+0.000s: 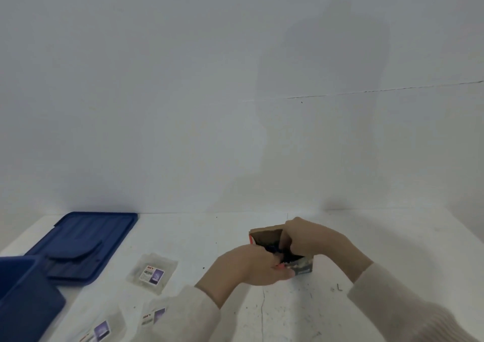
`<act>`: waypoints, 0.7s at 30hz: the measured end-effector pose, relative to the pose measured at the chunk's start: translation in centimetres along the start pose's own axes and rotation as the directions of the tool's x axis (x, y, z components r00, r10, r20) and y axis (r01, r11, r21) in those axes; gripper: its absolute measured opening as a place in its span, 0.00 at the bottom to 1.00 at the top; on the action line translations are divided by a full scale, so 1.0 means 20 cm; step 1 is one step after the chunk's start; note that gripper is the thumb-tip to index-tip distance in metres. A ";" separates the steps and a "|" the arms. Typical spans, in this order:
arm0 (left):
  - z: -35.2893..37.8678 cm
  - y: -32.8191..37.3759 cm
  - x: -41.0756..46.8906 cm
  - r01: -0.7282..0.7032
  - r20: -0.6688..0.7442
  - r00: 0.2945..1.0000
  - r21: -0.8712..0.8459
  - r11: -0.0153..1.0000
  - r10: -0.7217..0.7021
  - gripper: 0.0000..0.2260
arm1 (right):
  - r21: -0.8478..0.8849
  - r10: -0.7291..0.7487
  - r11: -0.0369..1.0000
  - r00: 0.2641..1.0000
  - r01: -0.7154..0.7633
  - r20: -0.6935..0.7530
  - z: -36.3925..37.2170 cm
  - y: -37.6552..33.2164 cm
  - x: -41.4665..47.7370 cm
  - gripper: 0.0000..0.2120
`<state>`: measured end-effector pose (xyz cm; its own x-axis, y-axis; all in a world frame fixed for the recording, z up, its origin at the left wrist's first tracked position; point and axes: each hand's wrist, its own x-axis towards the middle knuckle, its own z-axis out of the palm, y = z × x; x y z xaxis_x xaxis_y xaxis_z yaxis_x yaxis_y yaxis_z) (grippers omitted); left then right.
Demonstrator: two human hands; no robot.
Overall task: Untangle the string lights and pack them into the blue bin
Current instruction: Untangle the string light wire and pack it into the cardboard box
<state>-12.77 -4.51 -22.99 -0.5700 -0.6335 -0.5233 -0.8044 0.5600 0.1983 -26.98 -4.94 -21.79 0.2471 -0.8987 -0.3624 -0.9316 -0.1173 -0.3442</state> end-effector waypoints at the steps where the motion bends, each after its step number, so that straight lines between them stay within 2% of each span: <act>1: -0.01 0.02 0.02 0.034 0.007 0.999 0.028 0.999 -0.034 0.25 | 0.023 -0.009 1.000 0.999 0.010 -0.040 -0.01 0.00 -0.02 0.19; 4: -0.03 0.05 0.06 0.074 0.026 0.997 0.073 0.995 -0.076 0.26 | 0.014 -0.012 1.000 0.992 0.014 -0.123 0.00 0.00 -0.06 0.17; 6: -0.04 0.03 0.06 0.032 0.021 0.999 0.032 0.999 -0.033 0.23 | -0.004 -0.002 1.000 0.999 0.002 -0.040 0.06 0.00 -0.08 0.14; 7: -0.05 0.01 0.07 -0.018 -0.015 1.000 -0.026 1.000 0.017 0.20 | -0.011 0.004 1.000 1.000 -0.004 -0.003 0.08 0.00 -0.08 0.12; 9: -0.07 -0.05 0.05 -0.141 -0.189 0.977 -0.196 0.970 0.104 0.13 | 0.004 0.008 1.000 1.000 -0.008 0.003 0.11 0.01 -0.09 0.10; 10: -0.08 -0.07 0.04 -0.188 -0.316 0.944 -0.289 0.939 0.092 0.12 | 0.015 -0.001 1.000 1.000 0.001 -0.013 0.11 0.02 -0.09 0.11; 12: -0.08 -0.12 0.03 -0.247 -0.569 0.819 -0.460 0.853 -0.070 0.10 | 0.083 -0.025 0.996 0.996 0.033 -0.090 0.08 0.04 -0.10 0.13; 14: -0.06 -0.16 0.04 -0.252 -0.678 0.677 -0.579 0.775 -0.287 0.08 | 0.263 -0.011 0.962 0.969 0.079 -0.248 0.05 0.06 -0.11 0.15; 15: -0.05 -0.18 0.05 -0.217 -0.666 0.644 -0.630 0.745 -0.376 0.08 | 0.348 0.020 0.931 0.938 0.109 -0.345 0.03 0.07 -0.11 0.16; 16: -0.03 -0.20 0.06 -0.162 -0.612 0.655 -0.687 0.709 -0.443 0.09 | 0.406 0.074 0.905 0.896 0.124 -0.437 0.02 0.10 -0.09 0.17; 18: 0.00 -0.23 0.10 -0.031 -0.398 0.758 -0.814 0.580 -0.518 0.15 | 0.478 0.206 0.874 0.819 0.092 -0.535 0.02 0.16 -0.03 0.13; 20: 0.03 -0.25 0.13 -0.009 -0.188 0.840 -0.942 0.335 -0.508 0.19 | 0.563 0.321 0.826 0.840 -0.023 -0.437 0.04 0.22 0.03 0.08; 21: 0.03 -0.24 0.13 -0.057 -0.148 0.856 -0.979 0.194 -0.496 0.19 | 0.623 0.356 0.779 0.871 -0.076 -0.340 0.06 0.24 0.05 0.11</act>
<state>-10.27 -8.53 -25.89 -0.1138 -0.8987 -0.4235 -0.2876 -0.3782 0.8799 -30.89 -5.91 -24.85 -0.2072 -0.9677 -0.1439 -0.5780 0.2397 -0.7800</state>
